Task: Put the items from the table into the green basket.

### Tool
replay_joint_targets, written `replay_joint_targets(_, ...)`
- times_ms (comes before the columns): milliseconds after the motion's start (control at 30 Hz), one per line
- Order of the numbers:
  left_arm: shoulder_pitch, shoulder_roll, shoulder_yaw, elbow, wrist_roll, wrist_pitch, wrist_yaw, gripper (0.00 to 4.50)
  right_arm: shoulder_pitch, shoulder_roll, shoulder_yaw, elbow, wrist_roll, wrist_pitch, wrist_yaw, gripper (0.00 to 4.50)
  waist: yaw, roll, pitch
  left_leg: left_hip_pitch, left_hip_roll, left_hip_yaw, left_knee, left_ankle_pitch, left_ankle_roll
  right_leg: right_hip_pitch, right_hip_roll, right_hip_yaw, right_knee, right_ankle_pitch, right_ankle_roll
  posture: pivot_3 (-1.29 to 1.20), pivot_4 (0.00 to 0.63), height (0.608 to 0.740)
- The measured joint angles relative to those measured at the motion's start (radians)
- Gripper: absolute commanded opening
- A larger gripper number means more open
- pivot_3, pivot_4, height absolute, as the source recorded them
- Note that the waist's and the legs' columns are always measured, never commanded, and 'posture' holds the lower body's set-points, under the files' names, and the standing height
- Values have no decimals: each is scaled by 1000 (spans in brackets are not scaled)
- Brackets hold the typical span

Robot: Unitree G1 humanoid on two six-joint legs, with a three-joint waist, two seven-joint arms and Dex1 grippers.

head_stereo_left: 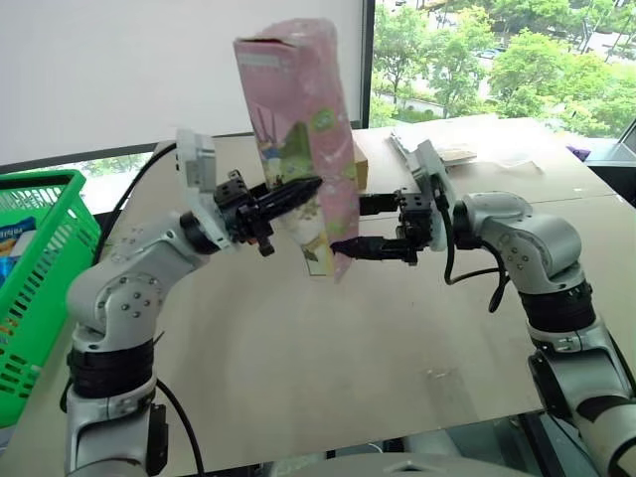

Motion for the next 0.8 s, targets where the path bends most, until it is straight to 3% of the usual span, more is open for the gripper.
replay_joint_targets(133, -28, 142, 93, 167, 194, -98, 92, 178, 20, -15, -51, 0, 11, -40, 0, 3733, -10, 0, 1, 0, 1, 0, -1, 0, 0, -1, 1, -1, 0, 0, 0, 44, 0, 724)
replay_joint_targets(267, -50, 347, 168, 396, 434, -230, 155, 178, 19, -4, -132, -28, 104, -38, -4, 3733, -18, 0, 1, -1, 3, 1, -4, 0, 0, -3, 0, -1, -1, 0, 0, 45, 0, 724)
replay_joint_targets(433, -26, 498, 186, 574, 640, -275, 262, 178, 17, 20, -144, -75, 173, -38, -4, 3733, -18, 0, 1, -4, 2, 1, -4, 0, 0, -5, -3, -1, -1, 0, 0, 72, 0, 724)
replay_joint_targets(600, 75, 580, 237, 711, 779, -320, 315, 178, 13, 22, -148, -80, 186, -50, -14, 3733, -12, -2, 0, -5, 2, 0, -5, 0, 0, -7, -12, -4, -1, 0, 0, 76, 0, 724)
replay_joint_targets(800, 128, 585, 274, 800, 818, -318, 329, 178, 13, 21, -145, -79, 186, -66, -13, 3733, 4, -5, -2, -5, 2, 0, -5, 0, -1, -7, -14, -5, -1, 0, 0, 74, 0, 724)
